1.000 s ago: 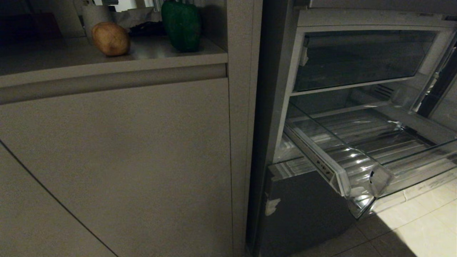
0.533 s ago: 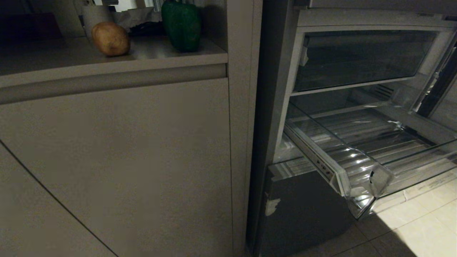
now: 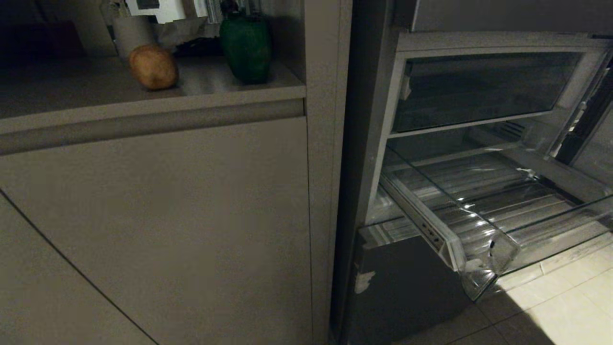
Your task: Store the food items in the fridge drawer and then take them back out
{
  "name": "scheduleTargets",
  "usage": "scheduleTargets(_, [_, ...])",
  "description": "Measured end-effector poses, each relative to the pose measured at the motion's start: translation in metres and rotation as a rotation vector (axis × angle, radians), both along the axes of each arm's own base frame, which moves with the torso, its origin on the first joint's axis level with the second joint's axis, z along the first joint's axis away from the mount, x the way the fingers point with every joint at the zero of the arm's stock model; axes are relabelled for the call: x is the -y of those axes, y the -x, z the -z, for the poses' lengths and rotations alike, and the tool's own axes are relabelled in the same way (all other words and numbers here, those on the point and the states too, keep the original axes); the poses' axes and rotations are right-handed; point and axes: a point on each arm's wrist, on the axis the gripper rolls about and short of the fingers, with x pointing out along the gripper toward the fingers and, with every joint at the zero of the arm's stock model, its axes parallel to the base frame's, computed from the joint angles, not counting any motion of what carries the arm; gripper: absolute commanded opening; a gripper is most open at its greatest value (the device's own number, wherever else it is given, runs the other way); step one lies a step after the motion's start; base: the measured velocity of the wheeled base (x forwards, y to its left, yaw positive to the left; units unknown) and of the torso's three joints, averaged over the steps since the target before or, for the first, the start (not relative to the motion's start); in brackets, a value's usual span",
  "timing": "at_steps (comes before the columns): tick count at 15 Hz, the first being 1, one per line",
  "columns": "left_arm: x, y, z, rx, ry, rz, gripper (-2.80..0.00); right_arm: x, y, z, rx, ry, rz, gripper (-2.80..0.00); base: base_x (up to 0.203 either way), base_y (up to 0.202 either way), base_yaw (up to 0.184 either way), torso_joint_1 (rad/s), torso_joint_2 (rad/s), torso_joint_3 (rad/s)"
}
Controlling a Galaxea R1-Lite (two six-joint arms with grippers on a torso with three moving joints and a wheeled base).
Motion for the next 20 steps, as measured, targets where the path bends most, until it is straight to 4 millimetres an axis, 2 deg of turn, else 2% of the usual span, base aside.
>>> scheduleTargets(10, [0.0,0.0,0.0,0.0,0.0,0.0,-2.8,0.0001,0.0,-0.0001,0.001,-0.012,0.004,-2.8,0.0,0.0,0.0,0.235,-0.55,-0.318])
scheduleTargets(20, [0.0,0.0,0.0,0.0,0.0,0.0,-2.8,0.0001,0.0,0.0,0.001,-0.011,0.004,-2.8,0.0,0.0,0.0,0.139,-0.31,-0.169])
